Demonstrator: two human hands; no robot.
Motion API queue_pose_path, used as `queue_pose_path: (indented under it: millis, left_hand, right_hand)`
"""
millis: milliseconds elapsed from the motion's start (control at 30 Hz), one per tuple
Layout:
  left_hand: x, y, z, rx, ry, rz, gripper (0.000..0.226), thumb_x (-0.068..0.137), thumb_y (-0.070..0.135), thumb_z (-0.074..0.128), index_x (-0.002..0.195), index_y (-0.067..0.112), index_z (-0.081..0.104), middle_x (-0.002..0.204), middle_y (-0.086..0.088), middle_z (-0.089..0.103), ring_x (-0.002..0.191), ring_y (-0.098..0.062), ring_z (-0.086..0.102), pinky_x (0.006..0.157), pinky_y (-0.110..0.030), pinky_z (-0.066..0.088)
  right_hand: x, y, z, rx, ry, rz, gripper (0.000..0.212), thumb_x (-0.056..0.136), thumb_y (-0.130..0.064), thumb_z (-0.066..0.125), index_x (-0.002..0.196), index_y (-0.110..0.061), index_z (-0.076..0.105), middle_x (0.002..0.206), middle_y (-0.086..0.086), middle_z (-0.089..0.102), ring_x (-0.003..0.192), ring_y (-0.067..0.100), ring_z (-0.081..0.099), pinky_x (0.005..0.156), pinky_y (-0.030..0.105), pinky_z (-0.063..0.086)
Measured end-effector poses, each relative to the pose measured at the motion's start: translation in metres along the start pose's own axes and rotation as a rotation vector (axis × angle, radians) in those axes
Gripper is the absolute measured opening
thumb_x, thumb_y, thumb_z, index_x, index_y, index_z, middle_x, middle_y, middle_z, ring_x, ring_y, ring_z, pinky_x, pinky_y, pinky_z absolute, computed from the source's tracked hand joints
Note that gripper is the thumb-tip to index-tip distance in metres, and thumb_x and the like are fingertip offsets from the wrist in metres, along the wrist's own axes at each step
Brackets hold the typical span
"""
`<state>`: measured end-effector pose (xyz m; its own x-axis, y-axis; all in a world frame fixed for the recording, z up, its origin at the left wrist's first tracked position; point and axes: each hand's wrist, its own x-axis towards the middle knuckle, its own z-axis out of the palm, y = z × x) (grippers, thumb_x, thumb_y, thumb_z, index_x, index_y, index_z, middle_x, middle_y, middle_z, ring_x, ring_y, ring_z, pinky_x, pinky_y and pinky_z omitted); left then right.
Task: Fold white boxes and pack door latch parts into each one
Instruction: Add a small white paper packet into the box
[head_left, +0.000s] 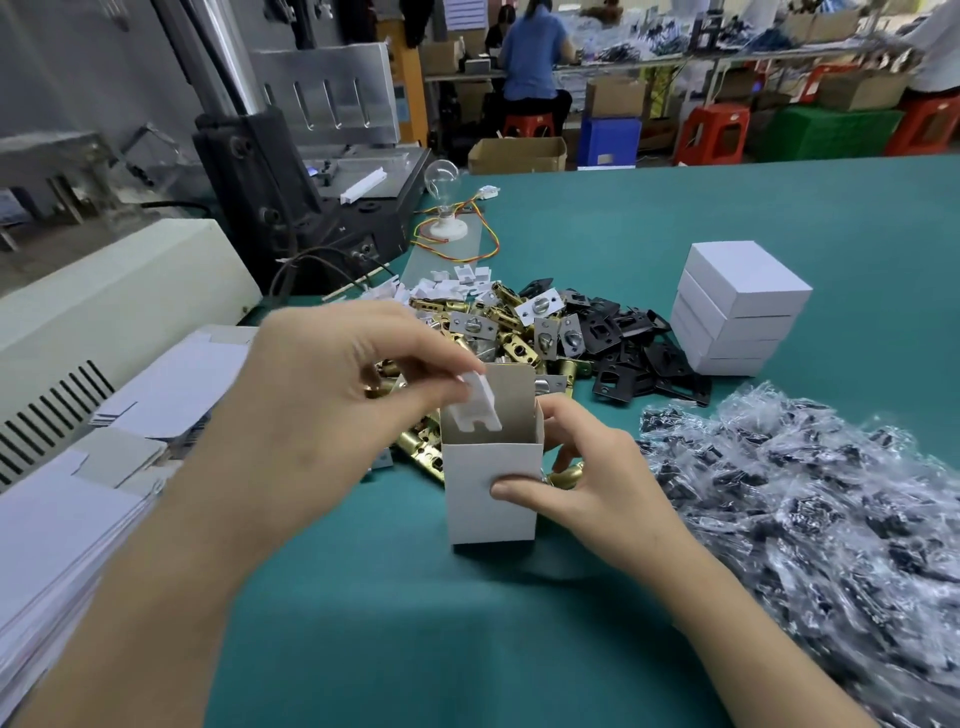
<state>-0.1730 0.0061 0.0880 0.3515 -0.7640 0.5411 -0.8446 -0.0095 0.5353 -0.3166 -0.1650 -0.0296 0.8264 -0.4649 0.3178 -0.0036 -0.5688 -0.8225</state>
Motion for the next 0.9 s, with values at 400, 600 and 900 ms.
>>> queue_pose_path:
  millis: [400, 600, 900]
  left_hand:
    - [0.0, 0.003, 0.022, 0.405, -0.124, -0.009, 0.012, 0.094, 0.029, 0.077, 0.101, 0.038, 0.082, 0.094, 0.017, 0.072, 0.091, -0.009, 0.061, 0.073, -0.029, 0.041]
    - [-0.008, -0.016, 0.028, 0.374, -0.158, -0.028, 0.018, 0.094, 0.031, 0.078, 0.109, 0.041, 0.08, 0.102, 0.019, 0.076, 0.096, -0.01, 0.066, 0.083, -0.032, 0.051]
    - [-0.034, -0.066, 0.07, -0.436, -0.116, -0.335, 0.057, 0.077, 0.061, 0.074, 0.13, 0.054, 0.054, 0.123, 0.024, 0.067, 0.111, -0.006, 0.066, 0.086, -0.025, 0.054]
  right_hand:
    - [0.001, 0.005, 0.002, -0.008, -0.001, -0.034, 0.053, 0.071, -0.058, 0.08, 0.117, -0.04, 0.058, 0.096, -0.017, 0.072, 0.087, 0.004, 0.062, 0.067, 0.016, 0.048]
    - [0.001, 0.007, 0.002, -0.002, -0.008, -0.033, 0.052, 0.072, -0.056, 0.079, 0.116, -0.041, 0.057, 0.096, -0.017, 0.071, 0.088, 0.004, 0.062, 0.069, 0.018, 0.048]
    - [0.002, 0.008, -0.002, -0.006, 0.02, -0.007, 0.045, 0.08, -0.039, 0.085, 0.117, -0.035, 0.059, 0.098, -0.017, 0.073, 0.088, 0.005, 0.062, 0.071, 0.03, 0.052]
